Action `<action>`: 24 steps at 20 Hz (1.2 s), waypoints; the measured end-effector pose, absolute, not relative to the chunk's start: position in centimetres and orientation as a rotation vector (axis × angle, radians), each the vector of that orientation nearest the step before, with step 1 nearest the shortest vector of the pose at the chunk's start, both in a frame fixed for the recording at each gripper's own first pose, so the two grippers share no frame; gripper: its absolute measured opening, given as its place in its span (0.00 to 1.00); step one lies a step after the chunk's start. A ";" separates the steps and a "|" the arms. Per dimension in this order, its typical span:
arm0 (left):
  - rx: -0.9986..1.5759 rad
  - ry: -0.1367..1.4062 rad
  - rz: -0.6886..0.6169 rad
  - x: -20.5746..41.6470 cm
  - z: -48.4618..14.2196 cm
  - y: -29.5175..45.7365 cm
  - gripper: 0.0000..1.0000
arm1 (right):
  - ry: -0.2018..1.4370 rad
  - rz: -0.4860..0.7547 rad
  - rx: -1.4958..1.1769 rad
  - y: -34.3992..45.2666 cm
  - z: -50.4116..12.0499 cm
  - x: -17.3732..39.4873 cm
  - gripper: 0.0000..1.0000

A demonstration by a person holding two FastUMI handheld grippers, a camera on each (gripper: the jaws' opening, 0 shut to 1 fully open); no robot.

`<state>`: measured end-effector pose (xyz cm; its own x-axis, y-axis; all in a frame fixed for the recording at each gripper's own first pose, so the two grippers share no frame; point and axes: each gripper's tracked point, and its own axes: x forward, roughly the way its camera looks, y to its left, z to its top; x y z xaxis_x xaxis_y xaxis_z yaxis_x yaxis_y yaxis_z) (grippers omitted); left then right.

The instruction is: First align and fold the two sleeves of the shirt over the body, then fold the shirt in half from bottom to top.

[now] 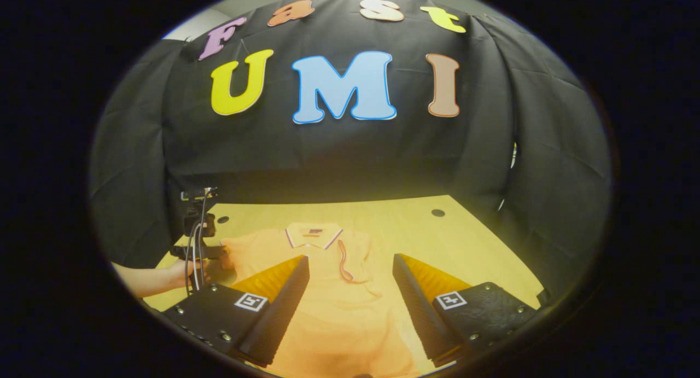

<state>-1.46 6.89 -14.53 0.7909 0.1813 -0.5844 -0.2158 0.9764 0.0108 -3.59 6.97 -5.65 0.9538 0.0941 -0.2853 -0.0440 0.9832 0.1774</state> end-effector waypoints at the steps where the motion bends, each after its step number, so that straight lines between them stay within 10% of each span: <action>1: -0.048 0.621 0.206 -1.3 -14.5 7.1 0.10 | 0.298 0.074 0.176 7.1 -5.6 -3.7 0.95; 24: 0.162 0.531 -0.091 -0.1 -8.8 -7.1 0.07 | 0.335 0.003 0.219 6.4 -7.9 -5.7 0.95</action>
